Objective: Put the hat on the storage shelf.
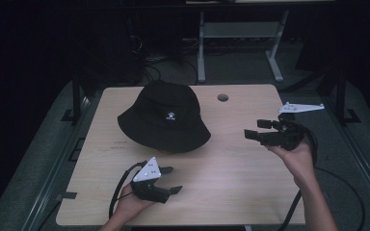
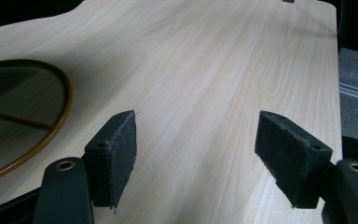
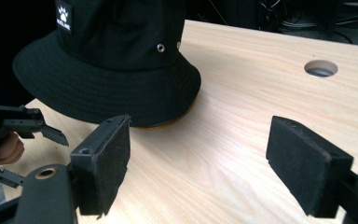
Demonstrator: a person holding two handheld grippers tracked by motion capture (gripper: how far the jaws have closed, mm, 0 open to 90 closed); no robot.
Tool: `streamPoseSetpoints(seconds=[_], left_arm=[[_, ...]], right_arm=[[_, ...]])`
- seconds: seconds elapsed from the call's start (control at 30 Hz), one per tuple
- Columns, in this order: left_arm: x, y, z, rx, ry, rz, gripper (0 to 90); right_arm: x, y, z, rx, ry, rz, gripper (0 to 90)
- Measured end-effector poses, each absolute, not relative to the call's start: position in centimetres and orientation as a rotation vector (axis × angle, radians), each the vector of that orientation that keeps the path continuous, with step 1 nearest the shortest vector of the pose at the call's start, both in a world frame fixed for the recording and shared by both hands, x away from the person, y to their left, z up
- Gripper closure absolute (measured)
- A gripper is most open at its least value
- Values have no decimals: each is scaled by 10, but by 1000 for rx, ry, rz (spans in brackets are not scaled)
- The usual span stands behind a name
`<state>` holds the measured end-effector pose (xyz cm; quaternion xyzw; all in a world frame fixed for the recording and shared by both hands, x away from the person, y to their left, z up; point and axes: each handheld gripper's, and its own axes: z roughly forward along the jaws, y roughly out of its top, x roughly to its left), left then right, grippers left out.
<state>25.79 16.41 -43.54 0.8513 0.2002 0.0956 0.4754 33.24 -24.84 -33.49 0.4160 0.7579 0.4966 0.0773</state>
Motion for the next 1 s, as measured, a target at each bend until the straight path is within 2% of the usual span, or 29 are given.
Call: streamPoseSetpoints(seconds=[1.0], left_arm=[[257, 164, -436, 2083, 490, 233, 286]], right_arm=[[283, -271, -402, 1381, 2197, 1512, 197]])
